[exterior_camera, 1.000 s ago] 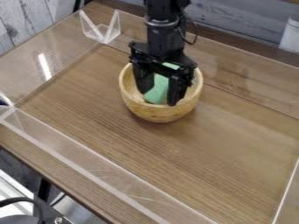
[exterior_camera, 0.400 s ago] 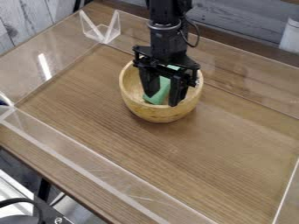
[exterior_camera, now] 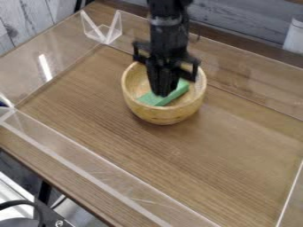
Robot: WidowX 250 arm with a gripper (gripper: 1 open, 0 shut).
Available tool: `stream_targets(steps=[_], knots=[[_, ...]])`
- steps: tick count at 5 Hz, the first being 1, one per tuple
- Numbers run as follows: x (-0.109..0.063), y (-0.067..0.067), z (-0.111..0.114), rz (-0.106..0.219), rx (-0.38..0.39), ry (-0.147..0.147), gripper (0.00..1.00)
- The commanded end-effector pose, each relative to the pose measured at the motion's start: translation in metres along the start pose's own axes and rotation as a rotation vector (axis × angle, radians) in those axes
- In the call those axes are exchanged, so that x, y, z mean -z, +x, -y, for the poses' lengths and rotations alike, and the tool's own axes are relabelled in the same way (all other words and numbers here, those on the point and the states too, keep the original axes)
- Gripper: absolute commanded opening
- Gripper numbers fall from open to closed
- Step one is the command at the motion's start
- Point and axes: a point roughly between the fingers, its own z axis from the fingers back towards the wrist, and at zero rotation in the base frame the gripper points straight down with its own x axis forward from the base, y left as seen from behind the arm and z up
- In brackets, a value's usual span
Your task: Remove the green block from inside the brown bowl and put it on the table
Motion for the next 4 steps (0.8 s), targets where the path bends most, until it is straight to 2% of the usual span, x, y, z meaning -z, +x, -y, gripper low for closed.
stream_targets(steps=[1,2,4], knots=[[-0.057,0.014,-0.002,0.152,-0.016,-0.008,0.00],[-0.084,0.016,-0.004,0.206,-0.025,-0.020,0.00],[-0.039,0.010,-0.009,0.137,-0.003,-0.010,0.00]])
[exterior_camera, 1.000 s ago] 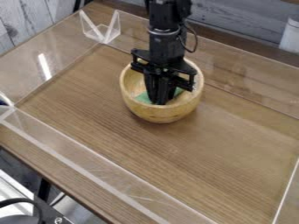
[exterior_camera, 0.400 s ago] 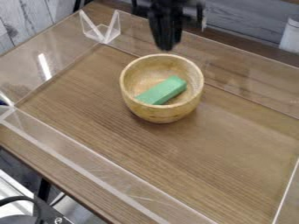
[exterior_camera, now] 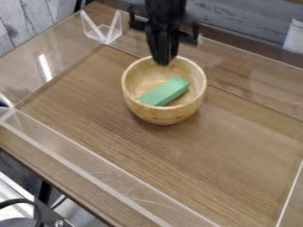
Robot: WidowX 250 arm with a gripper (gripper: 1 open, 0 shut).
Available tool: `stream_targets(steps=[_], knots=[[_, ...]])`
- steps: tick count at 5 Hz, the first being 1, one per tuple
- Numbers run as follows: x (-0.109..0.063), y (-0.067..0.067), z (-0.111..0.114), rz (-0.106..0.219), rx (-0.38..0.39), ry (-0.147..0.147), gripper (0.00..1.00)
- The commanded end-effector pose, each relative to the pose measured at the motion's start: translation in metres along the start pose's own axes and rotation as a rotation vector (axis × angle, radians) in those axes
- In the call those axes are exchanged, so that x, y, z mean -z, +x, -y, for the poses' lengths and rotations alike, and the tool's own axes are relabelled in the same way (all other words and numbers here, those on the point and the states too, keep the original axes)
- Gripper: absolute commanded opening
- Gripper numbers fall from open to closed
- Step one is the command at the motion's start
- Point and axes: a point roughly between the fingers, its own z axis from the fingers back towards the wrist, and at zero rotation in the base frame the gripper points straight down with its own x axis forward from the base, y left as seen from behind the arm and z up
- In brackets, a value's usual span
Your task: Remove the green block from inside the brown bowl and put it on the table
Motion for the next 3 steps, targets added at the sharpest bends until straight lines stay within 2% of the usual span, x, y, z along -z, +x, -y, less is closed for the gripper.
stream_targets(steps=[1,3], knots=[[-0.001,0.003,-0.004,0.036,0.010,0.010,0.00],[0.022,0.003,-0.007,0.005,0.009,0.016,0.00]])
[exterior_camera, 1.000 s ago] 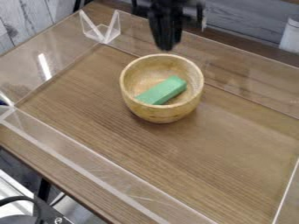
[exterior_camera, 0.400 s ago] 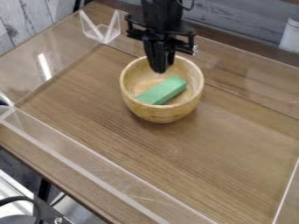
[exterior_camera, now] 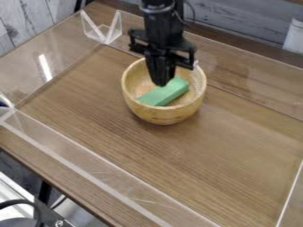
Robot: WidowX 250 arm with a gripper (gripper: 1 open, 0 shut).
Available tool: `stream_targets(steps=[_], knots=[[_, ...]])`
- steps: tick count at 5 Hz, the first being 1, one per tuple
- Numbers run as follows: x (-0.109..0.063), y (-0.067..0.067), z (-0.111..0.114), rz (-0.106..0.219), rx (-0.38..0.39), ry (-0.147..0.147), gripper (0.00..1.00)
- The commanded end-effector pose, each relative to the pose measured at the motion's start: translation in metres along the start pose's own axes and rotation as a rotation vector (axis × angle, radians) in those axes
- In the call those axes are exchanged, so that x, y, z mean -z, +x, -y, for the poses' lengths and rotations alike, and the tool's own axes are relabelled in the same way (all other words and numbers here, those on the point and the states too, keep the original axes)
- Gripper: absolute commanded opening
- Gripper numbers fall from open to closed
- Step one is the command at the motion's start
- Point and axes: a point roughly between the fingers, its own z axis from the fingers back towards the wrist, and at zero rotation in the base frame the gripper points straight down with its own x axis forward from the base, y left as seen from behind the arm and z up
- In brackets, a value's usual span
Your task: Remove the green block from inside the brown bowl and put it on the table
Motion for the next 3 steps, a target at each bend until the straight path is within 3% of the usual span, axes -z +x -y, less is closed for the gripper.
stream_targets(steps=[1,2,3], knots=[[0.0031,0.0057,-0.0052,0.022,0.008,0.015,0.00],[0.0131,0.0075,-0.0082,0.018,0.003,0.019,0.00],[0.0082,0.0092,-0.0083,0.032,-0.003,0.015,0.00]])
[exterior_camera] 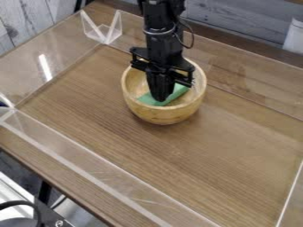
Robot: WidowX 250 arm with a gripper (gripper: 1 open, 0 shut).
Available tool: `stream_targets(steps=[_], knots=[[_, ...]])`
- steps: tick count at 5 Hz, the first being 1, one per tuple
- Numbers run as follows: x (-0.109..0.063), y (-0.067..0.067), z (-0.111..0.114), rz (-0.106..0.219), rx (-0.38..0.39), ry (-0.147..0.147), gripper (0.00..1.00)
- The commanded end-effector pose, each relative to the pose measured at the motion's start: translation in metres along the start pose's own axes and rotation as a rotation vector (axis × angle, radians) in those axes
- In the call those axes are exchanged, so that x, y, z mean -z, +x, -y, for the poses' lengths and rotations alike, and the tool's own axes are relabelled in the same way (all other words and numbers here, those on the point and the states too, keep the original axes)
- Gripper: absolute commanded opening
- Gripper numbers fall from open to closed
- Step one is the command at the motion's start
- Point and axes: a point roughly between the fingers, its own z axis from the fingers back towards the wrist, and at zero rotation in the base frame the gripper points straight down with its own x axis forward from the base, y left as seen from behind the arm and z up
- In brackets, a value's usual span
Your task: Remove the green block from inside the brown bowl and put it on the table
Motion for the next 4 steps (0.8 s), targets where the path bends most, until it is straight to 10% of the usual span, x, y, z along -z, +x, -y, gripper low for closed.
stream_targets(steps=[1,2,3,4], knots=[[-0.028,0.007,-0.003,0.072,-0.002,0.004,1.00],[-0.049,0.007,-0.003,0.108,-0.006,-0.007,1.00],[-0.087,0.015,-0.003,0.189,-0.022,-0.025,0.00],[-0.114,0.013,-0.005,0.225,-0.028,-0.031,1.00]])
